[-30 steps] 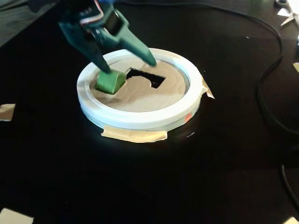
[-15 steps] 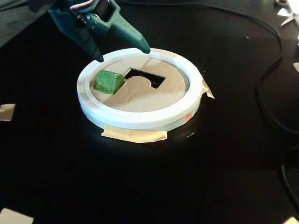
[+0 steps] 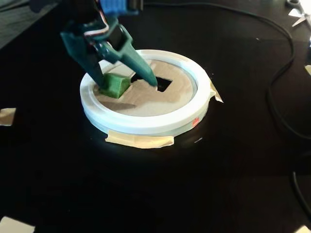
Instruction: Pick up the square block and drop it in corresponding square shaped hole
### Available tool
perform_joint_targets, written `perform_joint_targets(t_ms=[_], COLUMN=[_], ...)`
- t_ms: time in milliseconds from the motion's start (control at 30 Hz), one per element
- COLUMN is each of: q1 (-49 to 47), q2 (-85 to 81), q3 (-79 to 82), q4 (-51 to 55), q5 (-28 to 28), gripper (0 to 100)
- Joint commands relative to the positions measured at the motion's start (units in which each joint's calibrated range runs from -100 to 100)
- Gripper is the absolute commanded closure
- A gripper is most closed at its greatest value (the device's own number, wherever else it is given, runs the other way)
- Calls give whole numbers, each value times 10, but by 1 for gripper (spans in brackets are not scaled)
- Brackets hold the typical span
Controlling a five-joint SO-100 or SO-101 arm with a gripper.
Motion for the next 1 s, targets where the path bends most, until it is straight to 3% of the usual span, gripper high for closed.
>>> perform_joint_targets(t_ms=[0,567,967], q1=[-27,21,78], q2=[26,33,1], q3=[-47,-37,-39], q4=[-81,-69,9], q5=[-1,32,44], gripper=[1,1,1])
